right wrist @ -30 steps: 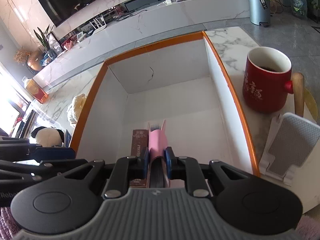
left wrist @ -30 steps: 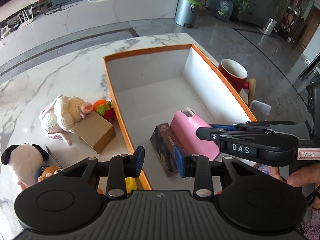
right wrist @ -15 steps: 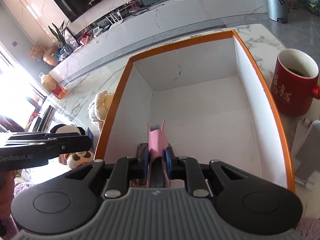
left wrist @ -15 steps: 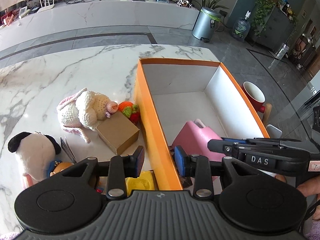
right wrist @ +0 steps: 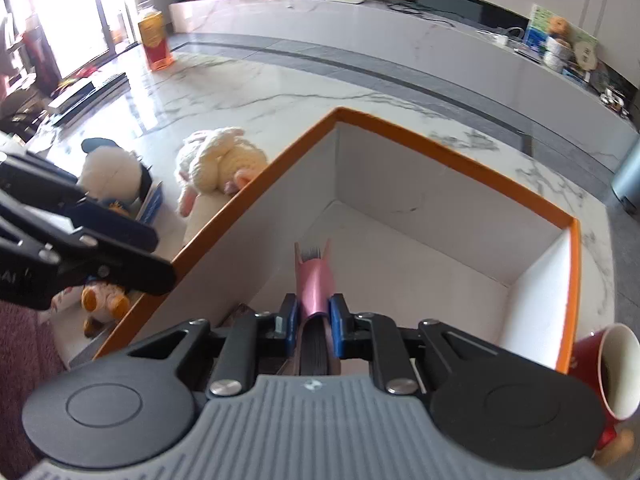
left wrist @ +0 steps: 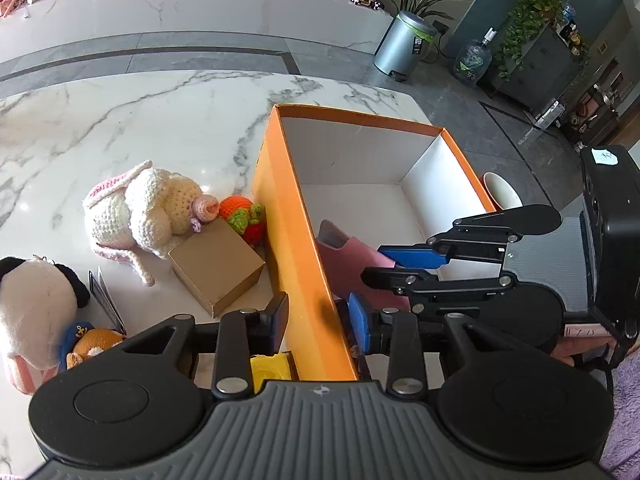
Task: Organize objects
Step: 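Lower the pink card holder into the orange box and open the right tool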
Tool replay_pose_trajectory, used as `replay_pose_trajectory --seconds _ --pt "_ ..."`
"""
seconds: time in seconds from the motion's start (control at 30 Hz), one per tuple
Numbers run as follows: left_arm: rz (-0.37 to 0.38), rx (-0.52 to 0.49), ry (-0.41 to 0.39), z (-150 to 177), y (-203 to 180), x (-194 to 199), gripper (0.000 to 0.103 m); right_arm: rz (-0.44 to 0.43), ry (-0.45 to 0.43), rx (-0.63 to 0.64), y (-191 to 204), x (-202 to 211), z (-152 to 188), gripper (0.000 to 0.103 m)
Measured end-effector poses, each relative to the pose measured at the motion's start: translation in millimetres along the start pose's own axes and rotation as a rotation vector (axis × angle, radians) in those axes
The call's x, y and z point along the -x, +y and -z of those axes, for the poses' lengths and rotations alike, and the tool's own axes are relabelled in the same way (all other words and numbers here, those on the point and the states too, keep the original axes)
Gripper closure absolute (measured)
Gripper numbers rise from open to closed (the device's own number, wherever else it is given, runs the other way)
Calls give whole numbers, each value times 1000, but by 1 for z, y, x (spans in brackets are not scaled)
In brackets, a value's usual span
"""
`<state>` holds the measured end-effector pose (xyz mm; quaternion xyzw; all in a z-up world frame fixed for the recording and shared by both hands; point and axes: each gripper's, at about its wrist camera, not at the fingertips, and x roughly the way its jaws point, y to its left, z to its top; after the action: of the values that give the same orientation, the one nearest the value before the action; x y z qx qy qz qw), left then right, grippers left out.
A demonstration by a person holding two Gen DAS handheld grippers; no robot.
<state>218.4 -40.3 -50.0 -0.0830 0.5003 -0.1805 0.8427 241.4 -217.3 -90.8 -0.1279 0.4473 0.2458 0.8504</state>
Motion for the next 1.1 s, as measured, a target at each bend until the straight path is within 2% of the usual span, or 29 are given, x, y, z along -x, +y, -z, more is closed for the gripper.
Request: replay_pose_trajectory --seconds 0.37,0.5,0.6,0.67,0.8,0.93,0.97,1.1 --pt "17 18 7 1 7 -1 64 -156 80 230 23 17 27 85" --pt "20 9 9 2 5 0 64 -172 87 207 27 24 34 85" --pt "12 1 13 4 1 1 64 -179 64 55 12 29 37 85" --pt "9 0 19 6 0 0 64 -193 57 -102 -3 33 42 85" --pt "8 5 24 9 -2 1 64 -225 136 -406 -31 27 63 86" --pt "9 1 22 10 -5 1 64 -312 193 -666 -53 24 87 86" --pt "9 2 21 10 -5 2 64 -336 206 -710 -56 24 92 86" --pt "7 4 22 10 -5 1 64 -349 236 -708 -51 25 93 86"
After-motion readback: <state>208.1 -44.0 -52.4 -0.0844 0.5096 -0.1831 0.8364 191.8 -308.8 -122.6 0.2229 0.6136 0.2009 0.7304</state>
